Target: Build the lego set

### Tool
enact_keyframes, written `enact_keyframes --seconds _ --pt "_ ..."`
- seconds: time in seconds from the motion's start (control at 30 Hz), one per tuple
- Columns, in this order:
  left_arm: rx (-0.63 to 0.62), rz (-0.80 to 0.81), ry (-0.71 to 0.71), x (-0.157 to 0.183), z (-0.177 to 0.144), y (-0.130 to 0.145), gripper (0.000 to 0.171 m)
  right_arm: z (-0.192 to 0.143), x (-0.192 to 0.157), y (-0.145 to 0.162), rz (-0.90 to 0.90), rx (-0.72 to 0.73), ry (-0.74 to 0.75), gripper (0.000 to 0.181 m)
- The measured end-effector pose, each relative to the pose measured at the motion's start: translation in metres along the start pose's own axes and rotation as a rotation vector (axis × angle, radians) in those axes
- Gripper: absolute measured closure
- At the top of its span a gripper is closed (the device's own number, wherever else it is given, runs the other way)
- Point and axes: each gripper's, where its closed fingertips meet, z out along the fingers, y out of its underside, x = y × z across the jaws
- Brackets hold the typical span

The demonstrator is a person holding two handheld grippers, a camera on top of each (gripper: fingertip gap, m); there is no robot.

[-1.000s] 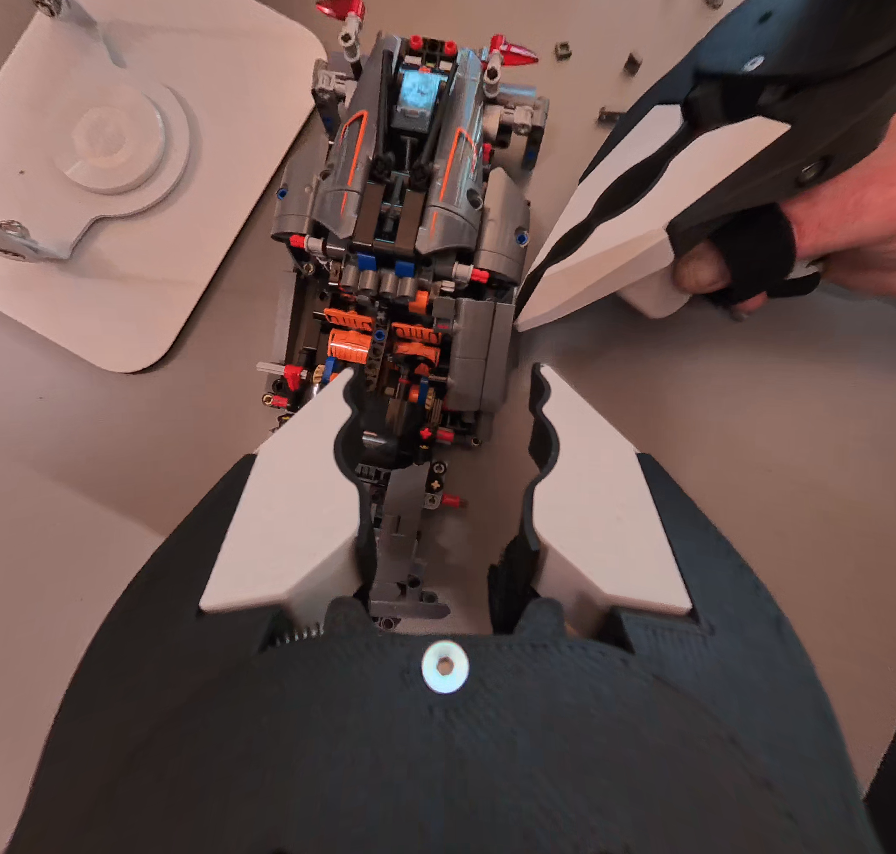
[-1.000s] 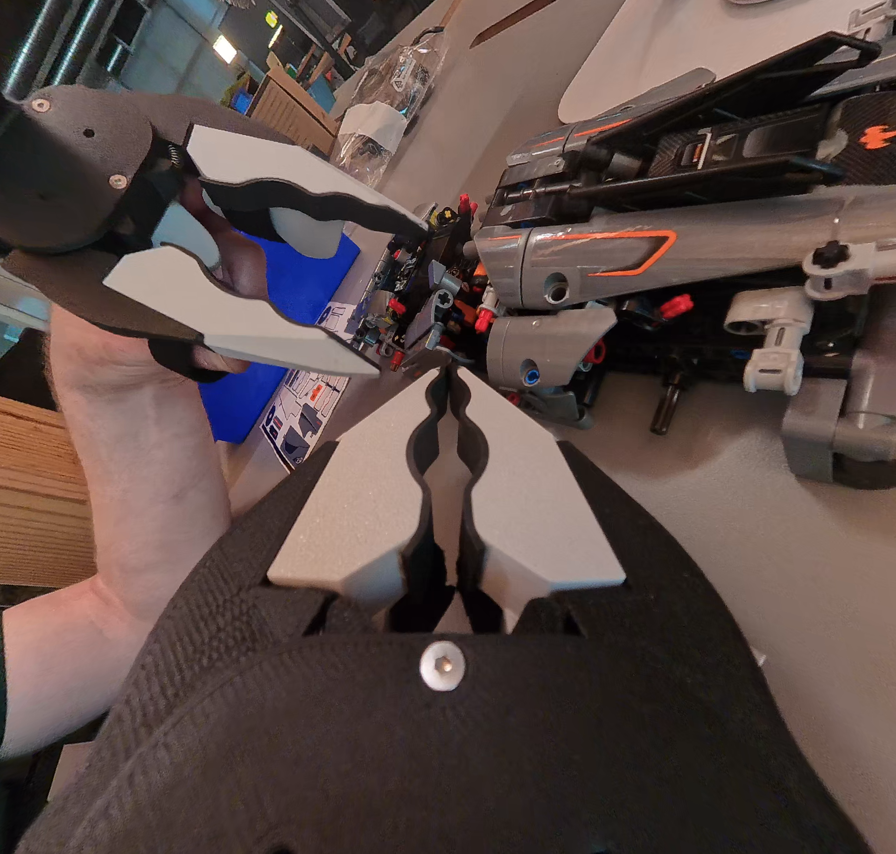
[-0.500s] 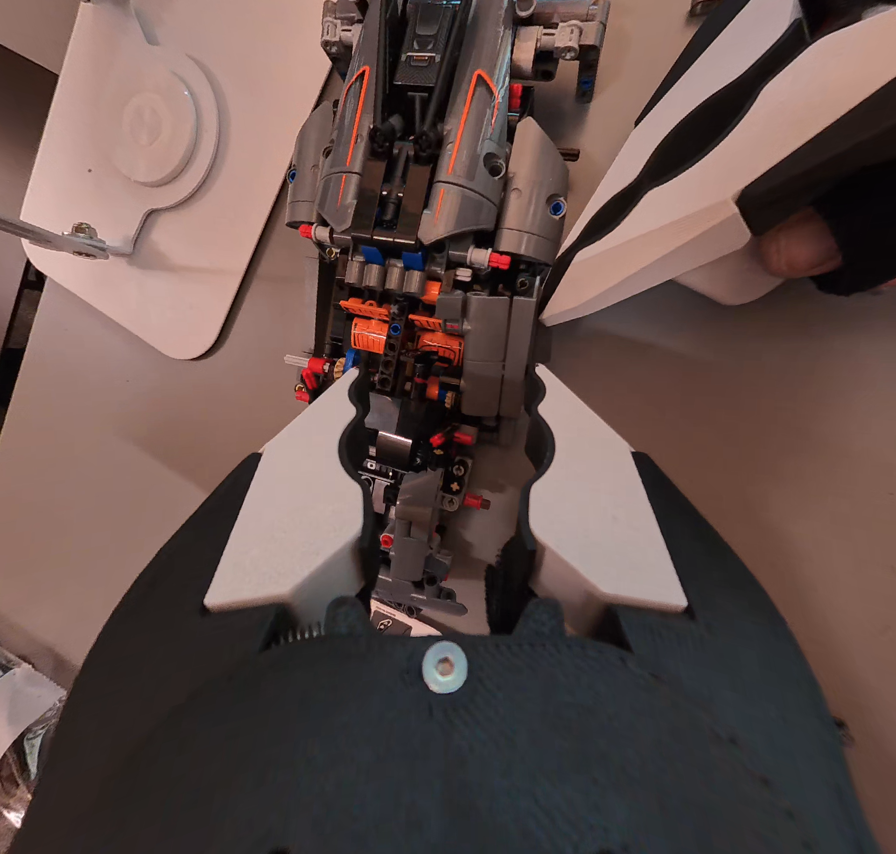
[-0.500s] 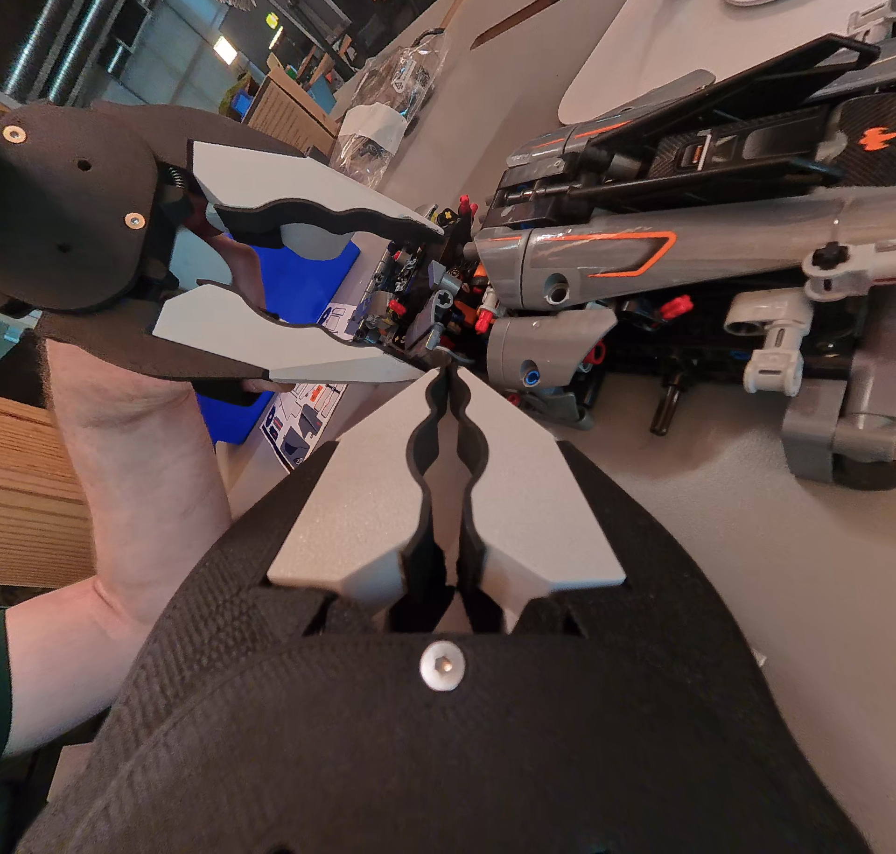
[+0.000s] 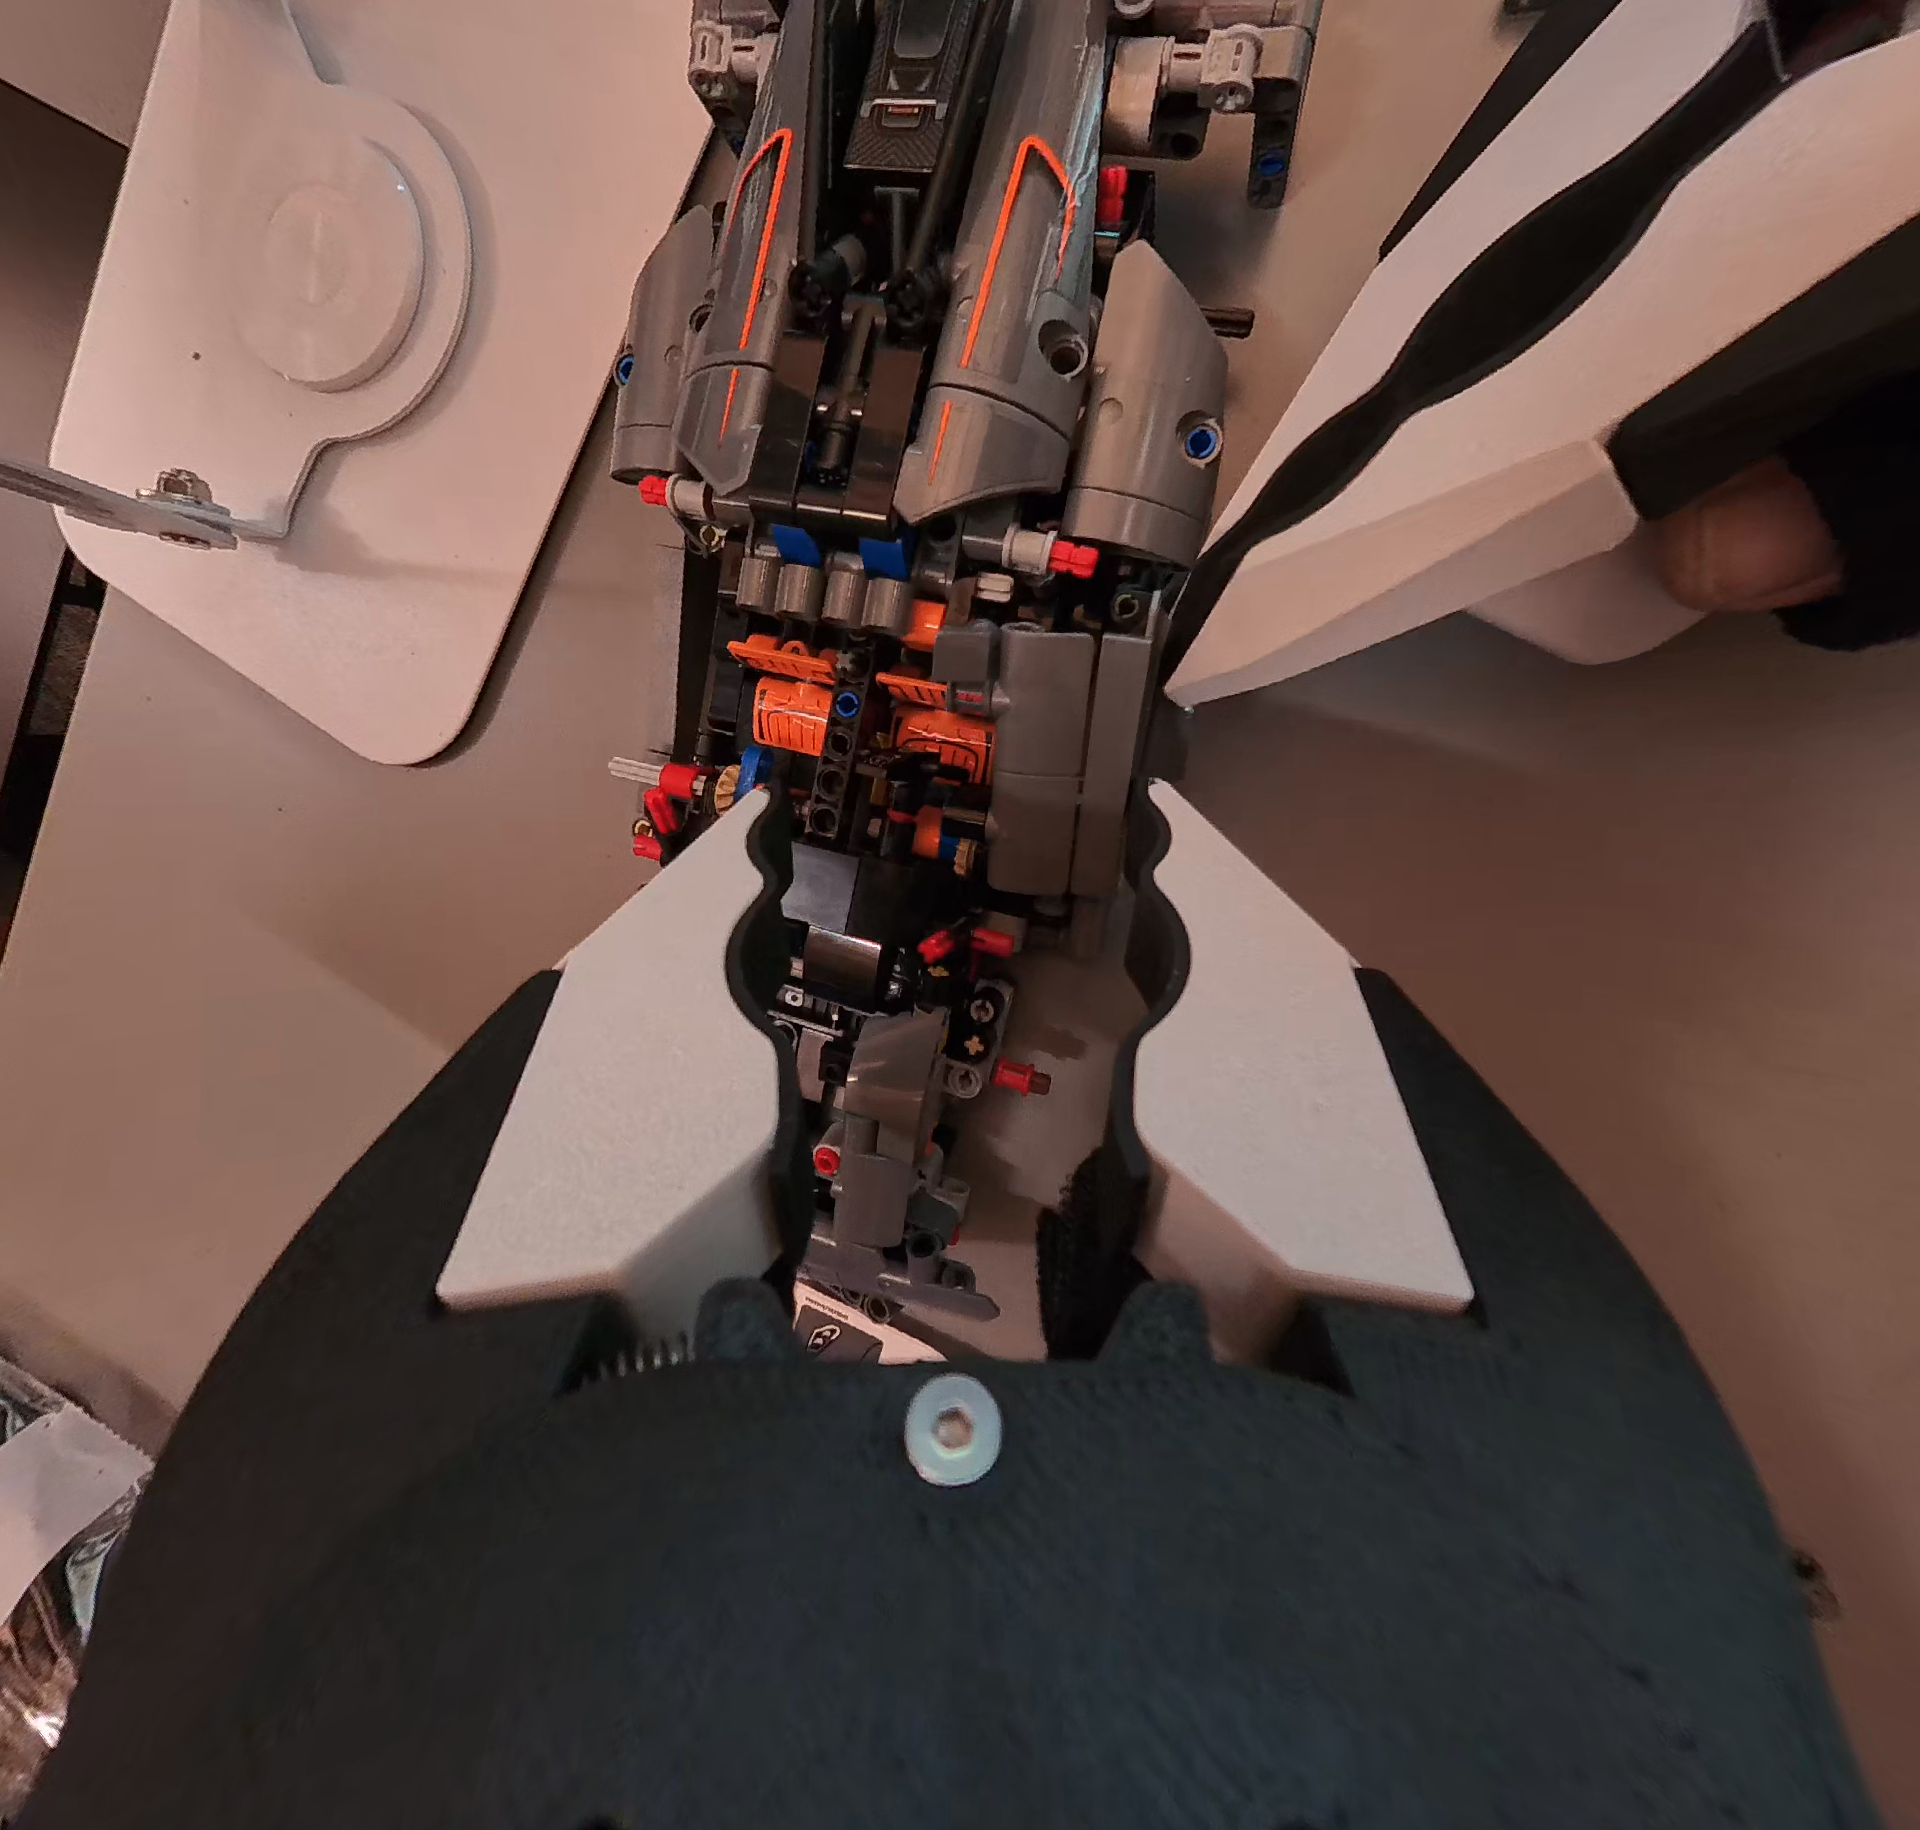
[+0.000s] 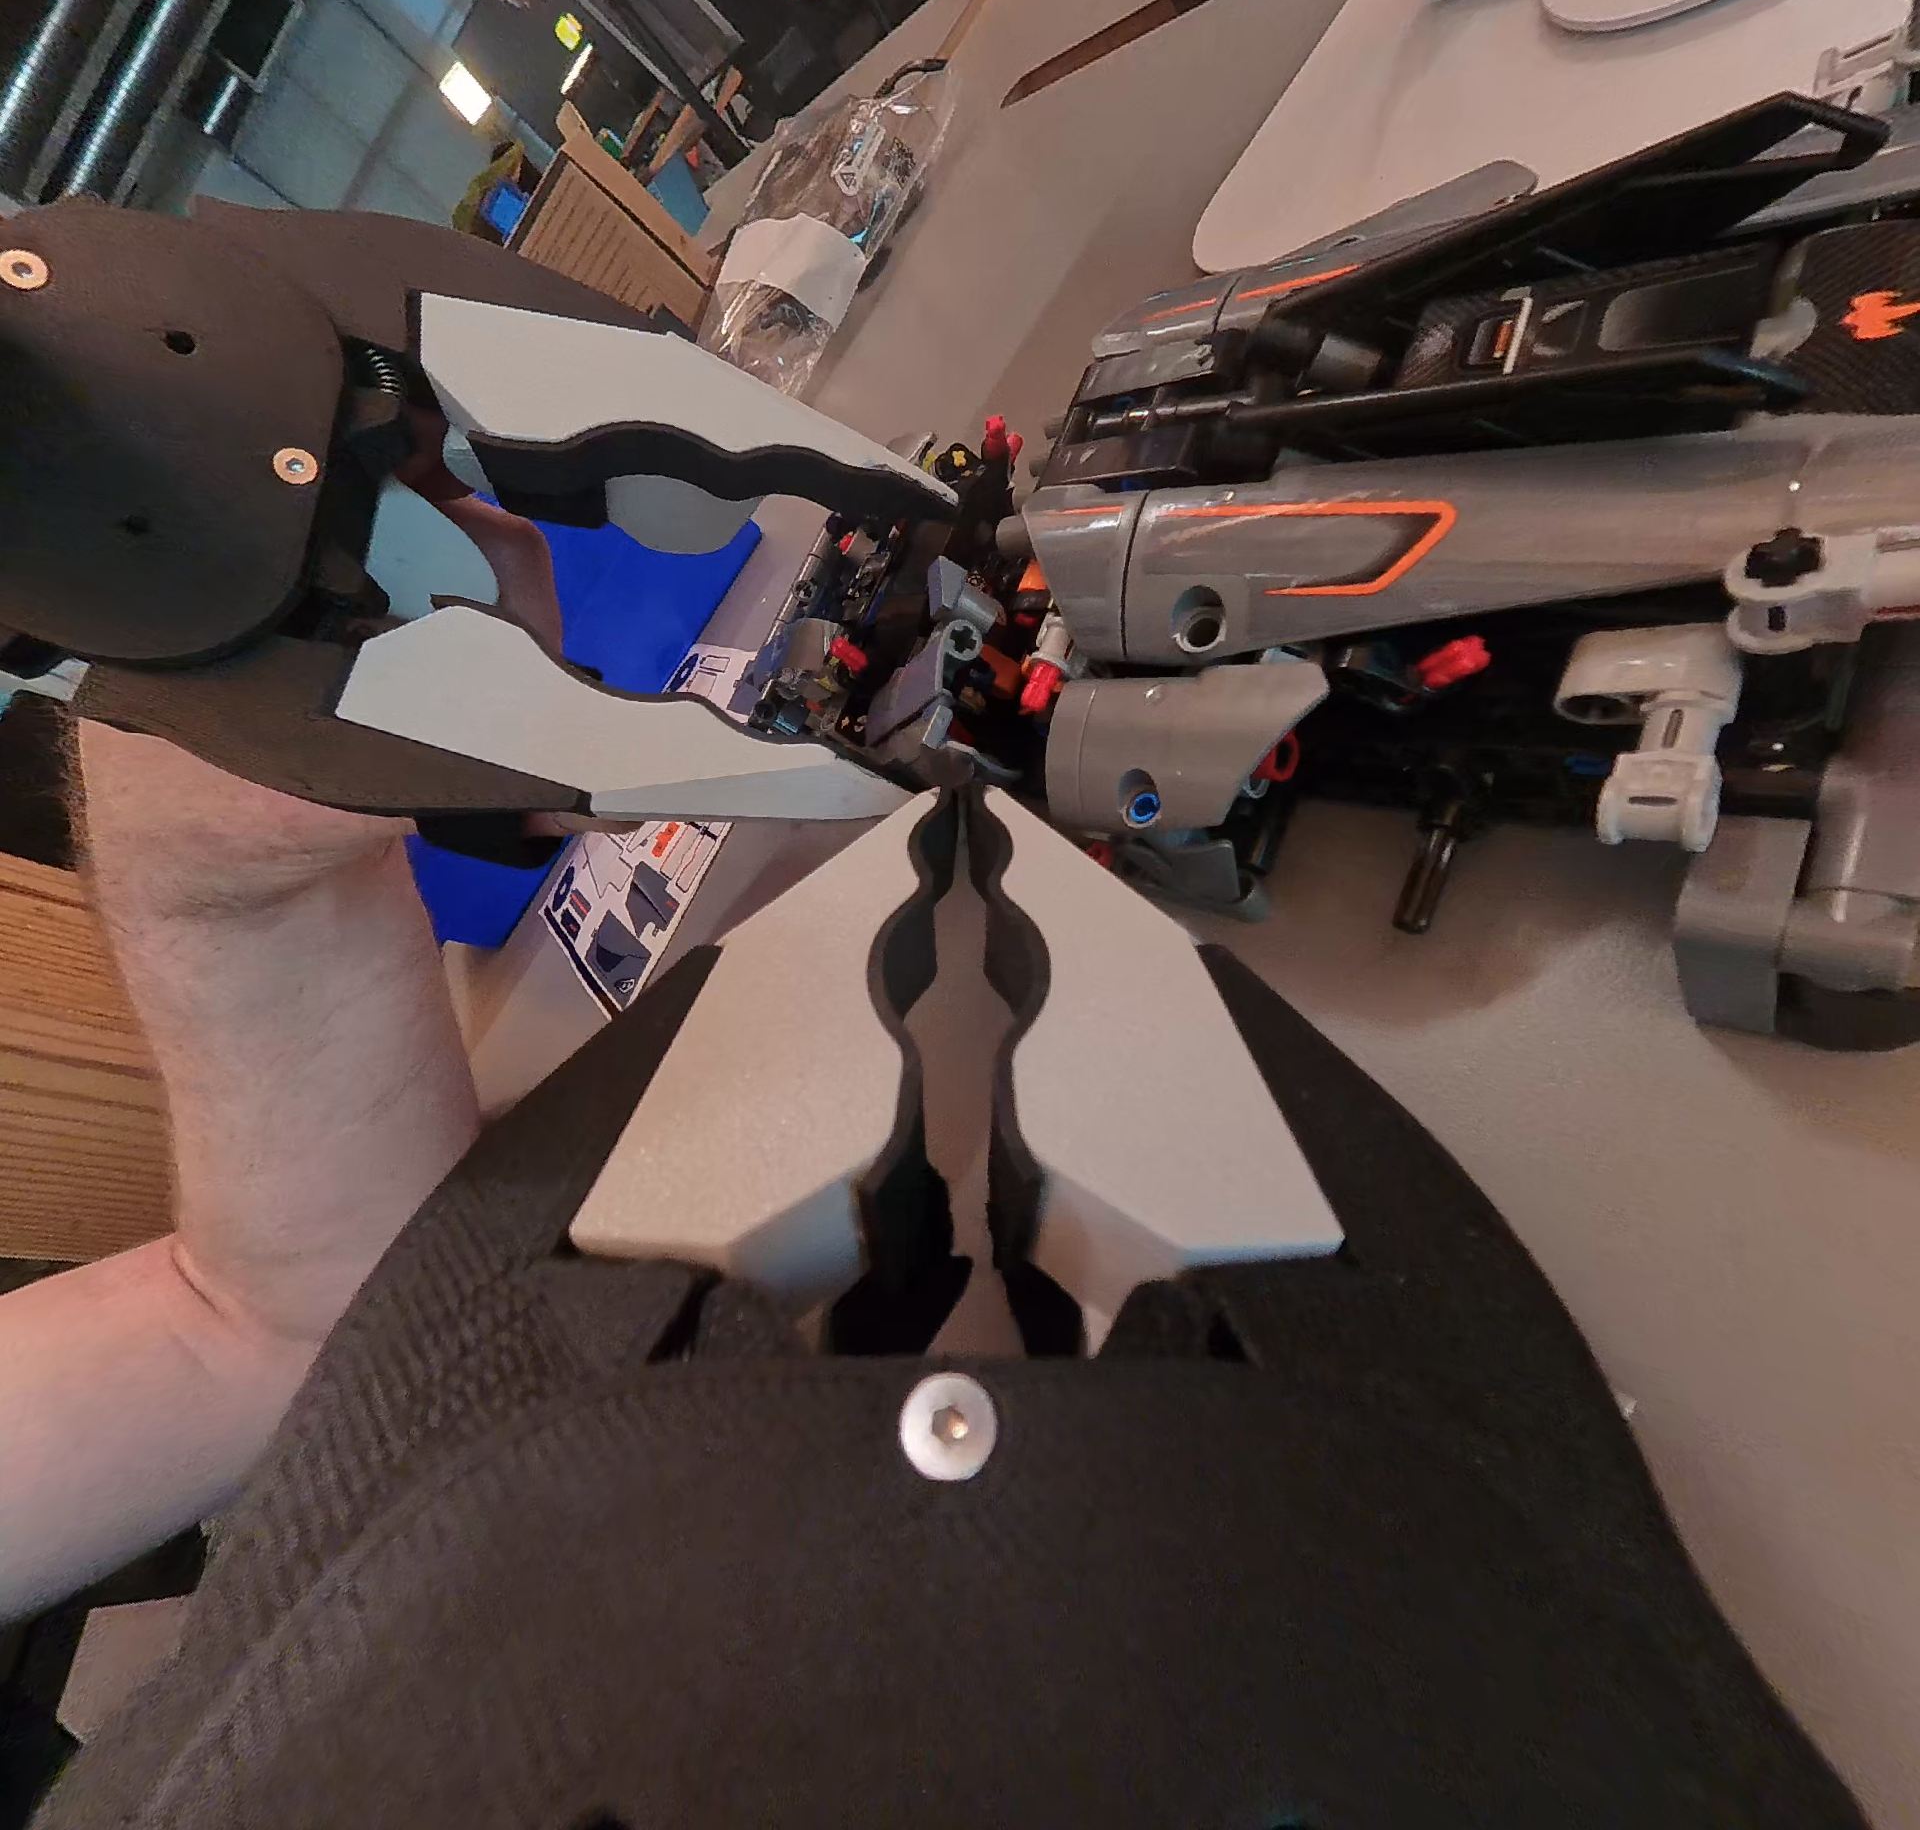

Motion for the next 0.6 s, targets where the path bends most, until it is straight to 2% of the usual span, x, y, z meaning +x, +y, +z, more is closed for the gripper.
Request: enact_keyframes --seconds 0.6 --pt "-0.011 0.002 -0.005 -0.0007 0.0023 0.0007 0.11 0.0011 0.0019 0.0053 -0.141 -0.042 0.107 0.173"
